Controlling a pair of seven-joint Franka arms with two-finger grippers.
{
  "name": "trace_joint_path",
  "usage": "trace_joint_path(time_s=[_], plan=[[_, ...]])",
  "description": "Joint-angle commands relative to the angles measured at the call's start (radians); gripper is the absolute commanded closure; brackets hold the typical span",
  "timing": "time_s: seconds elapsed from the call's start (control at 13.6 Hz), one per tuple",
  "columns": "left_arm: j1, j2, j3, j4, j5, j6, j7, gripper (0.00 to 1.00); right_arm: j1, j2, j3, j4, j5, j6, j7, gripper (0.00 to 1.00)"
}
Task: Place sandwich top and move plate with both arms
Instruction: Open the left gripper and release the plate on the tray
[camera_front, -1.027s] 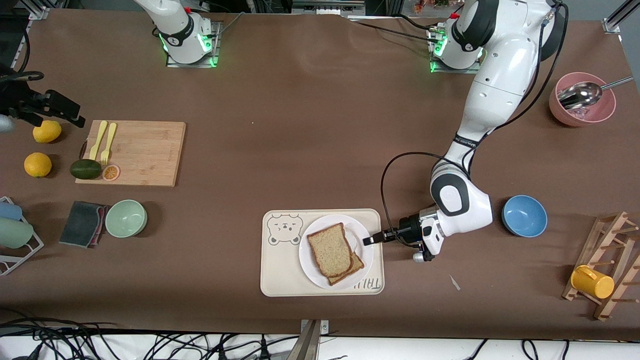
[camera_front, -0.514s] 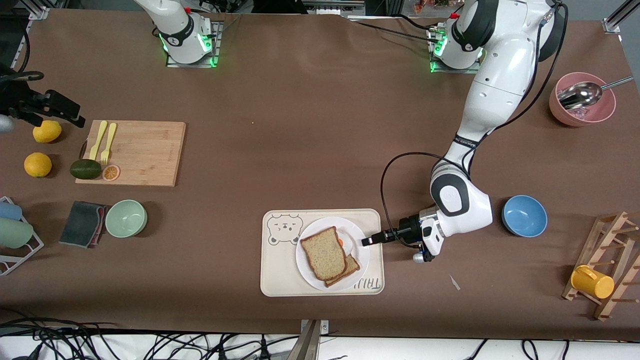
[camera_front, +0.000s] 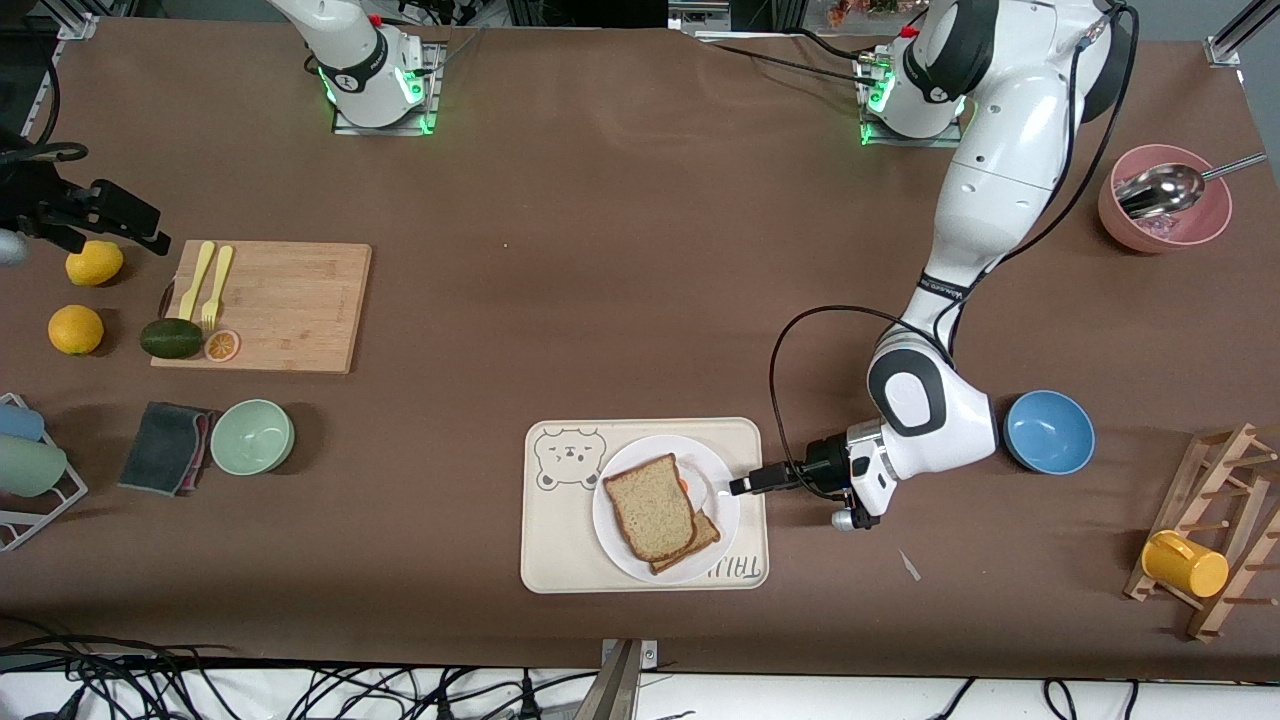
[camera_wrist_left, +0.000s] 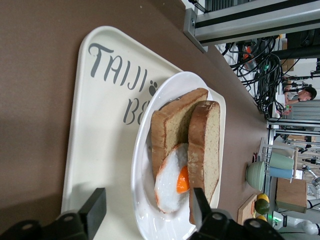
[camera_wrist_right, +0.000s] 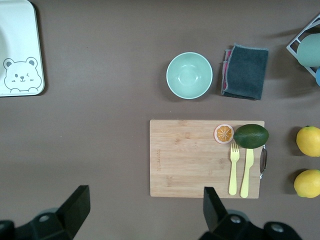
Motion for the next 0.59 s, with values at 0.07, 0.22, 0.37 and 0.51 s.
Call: trace_joint_path(time_s=[0.07,0.22,0.37,0.51], plan=[[0.015,-0.053,0.004,-0.005,0.120,-0.026,-0.077,0.00,-0.016,-0.014,0.016,-0.006,-0.004,-0.002,0.007,0.00],[0.016,-0.077,0.004,-0.007,0.237,-0.033,-0.145,0.00,-0.016,-0.012,0.016,-0.006,-0.004,-0.002,0.007,0.00],[0.022,-0.108,0.004,-0.021,0.292,-0.049,-0.160,0.00,-0.016,-0.014,0.016,-0.006,-0.004,-0.002,0.007,0.00],[0.036,-0.160,0.005,-0.071,0.354,-0.063,-0.162,0.00,-0.016,-0.012,0.016,-0.006,-0.004,-0.002,0.007,0.00]])
